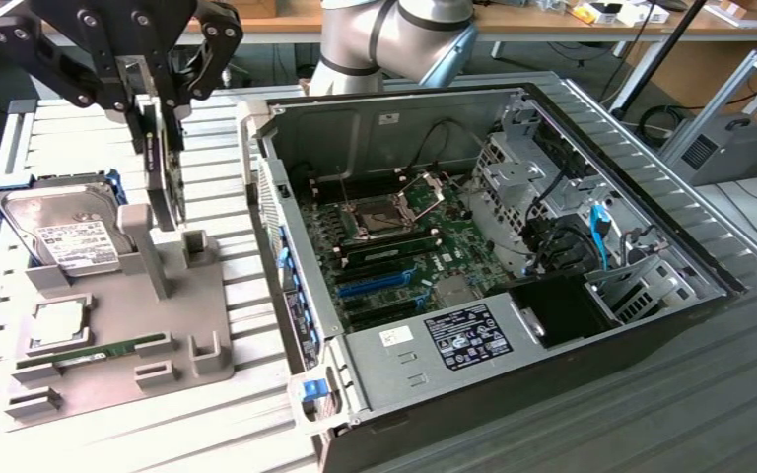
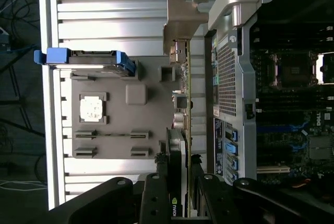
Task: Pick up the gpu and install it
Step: 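Pick up the gpu and move the gpu toward the slot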
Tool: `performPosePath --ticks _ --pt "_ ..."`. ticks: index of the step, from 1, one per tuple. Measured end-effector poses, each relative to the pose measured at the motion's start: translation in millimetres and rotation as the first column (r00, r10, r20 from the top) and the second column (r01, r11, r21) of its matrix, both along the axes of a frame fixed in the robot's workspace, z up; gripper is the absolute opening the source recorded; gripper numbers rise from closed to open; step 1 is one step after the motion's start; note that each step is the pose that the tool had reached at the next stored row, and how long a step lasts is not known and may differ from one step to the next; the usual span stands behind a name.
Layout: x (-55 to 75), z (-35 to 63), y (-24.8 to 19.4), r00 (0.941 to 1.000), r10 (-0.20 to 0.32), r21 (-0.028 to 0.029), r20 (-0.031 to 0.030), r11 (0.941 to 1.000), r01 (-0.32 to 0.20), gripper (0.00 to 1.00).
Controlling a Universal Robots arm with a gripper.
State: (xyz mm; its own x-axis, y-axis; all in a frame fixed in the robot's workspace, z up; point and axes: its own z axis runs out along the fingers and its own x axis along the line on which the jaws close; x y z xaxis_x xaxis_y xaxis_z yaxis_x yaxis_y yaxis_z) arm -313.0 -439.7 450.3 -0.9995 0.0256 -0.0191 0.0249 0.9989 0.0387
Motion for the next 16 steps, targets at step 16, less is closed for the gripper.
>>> performPosePath --ticks 16 --pt "51.8 0.0 0.0 1.0000 0.000 0.0000 0.0000 1.0000 0.000 0.27"
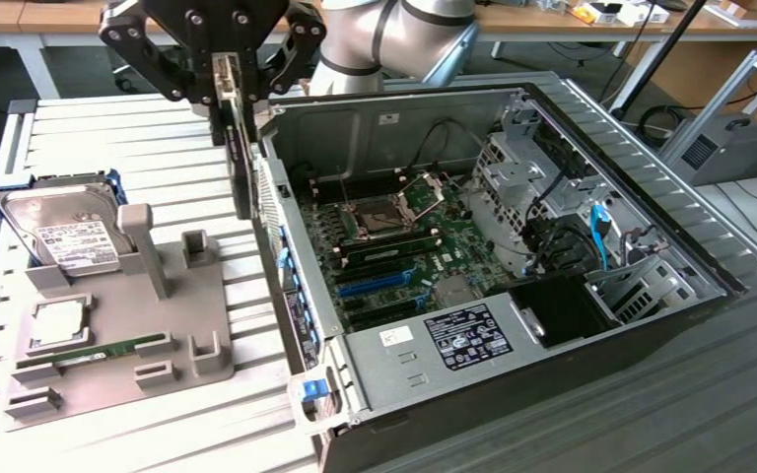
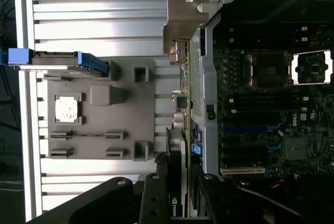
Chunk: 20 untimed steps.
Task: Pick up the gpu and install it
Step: 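Pick up the gpu and move the gpu toward the slot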
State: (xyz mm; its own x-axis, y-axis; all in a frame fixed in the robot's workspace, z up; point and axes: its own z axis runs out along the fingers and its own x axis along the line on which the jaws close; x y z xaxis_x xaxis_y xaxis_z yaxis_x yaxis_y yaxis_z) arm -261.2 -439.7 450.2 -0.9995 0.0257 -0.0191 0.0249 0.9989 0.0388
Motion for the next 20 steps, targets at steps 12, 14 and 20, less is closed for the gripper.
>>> performPosePath --ticks 12,14,20 --pt "40.3 0.0 0.0 1.0000 0.000 0.0000 0.0000 1.0000 0.000 0.27" --pt "45.7 0.0 0.0 1.0000 0.000 0.0000 0.0000 1.0000 0.000 0.27" --pt "63.9 0.1 0.0 1.0000 0.000 -0.0001 -0.0001 1.0000 0.000 0.27"
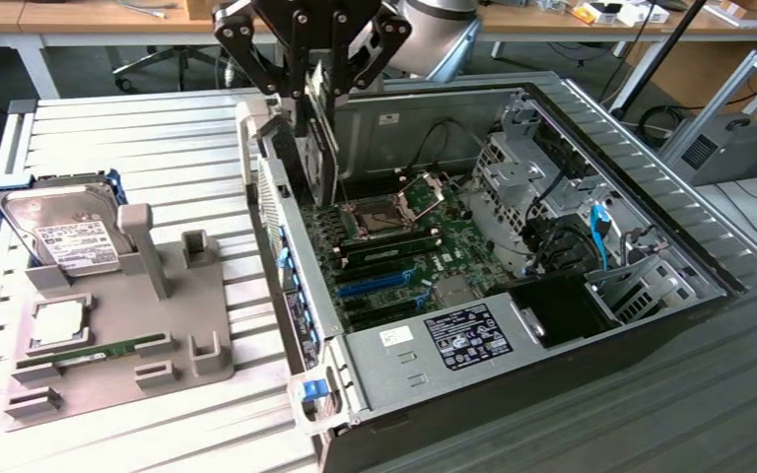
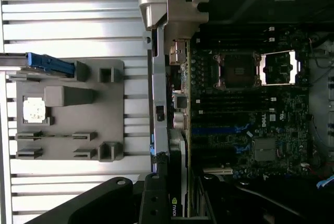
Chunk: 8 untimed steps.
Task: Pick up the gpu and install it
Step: 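Pick up the gpu and move the gpu toward the slot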
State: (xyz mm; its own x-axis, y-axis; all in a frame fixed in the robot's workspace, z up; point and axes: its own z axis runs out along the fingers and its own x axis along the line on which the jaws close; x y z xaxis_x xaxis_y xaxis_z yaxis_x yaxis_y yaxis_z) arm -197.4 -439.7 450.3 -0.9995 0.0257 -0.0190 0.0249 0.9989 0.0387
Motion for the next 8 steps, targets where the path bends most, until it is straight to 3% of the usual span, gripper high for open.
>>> performPosePath --ticks 8 --pt "38.5 0.0 0.0 1.0000 0.000 0.0001 0.0001 1.0000 0.000 0.27"
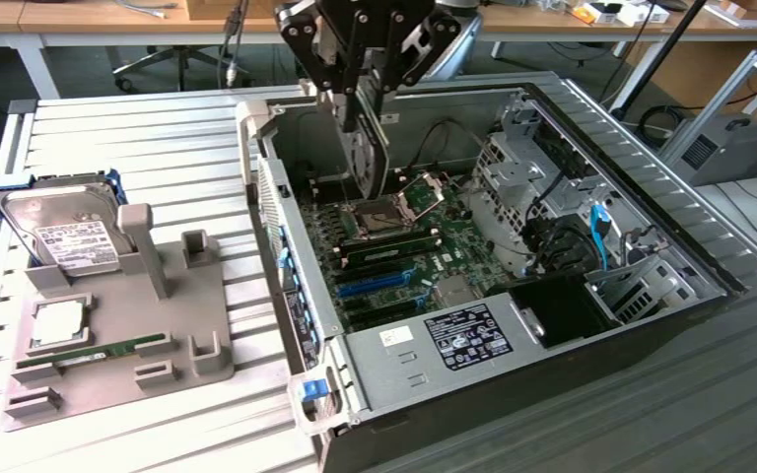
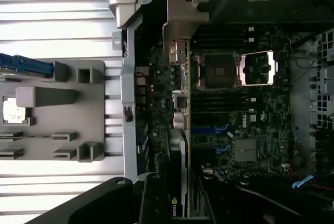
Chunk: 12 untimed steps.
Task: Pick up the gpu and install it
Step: 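Pick up the gpu and move the gpu toward the slot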
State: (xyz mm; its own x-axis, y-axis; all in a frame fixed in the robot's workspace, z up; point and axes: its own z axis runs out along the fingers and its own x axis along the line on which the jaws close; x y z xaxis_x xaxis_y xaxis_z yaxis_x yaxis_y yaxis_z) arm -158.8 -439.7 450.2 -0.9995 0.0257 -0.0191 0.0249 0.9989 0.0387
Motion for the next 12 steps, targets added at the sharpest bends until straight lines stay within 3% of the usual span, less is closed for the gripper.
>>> performPosePath --ticks 12 --pt "38.8 0.0 0.0 1.0000 0.000 0.0000 0.0000 1.0000 0.000 0.27"
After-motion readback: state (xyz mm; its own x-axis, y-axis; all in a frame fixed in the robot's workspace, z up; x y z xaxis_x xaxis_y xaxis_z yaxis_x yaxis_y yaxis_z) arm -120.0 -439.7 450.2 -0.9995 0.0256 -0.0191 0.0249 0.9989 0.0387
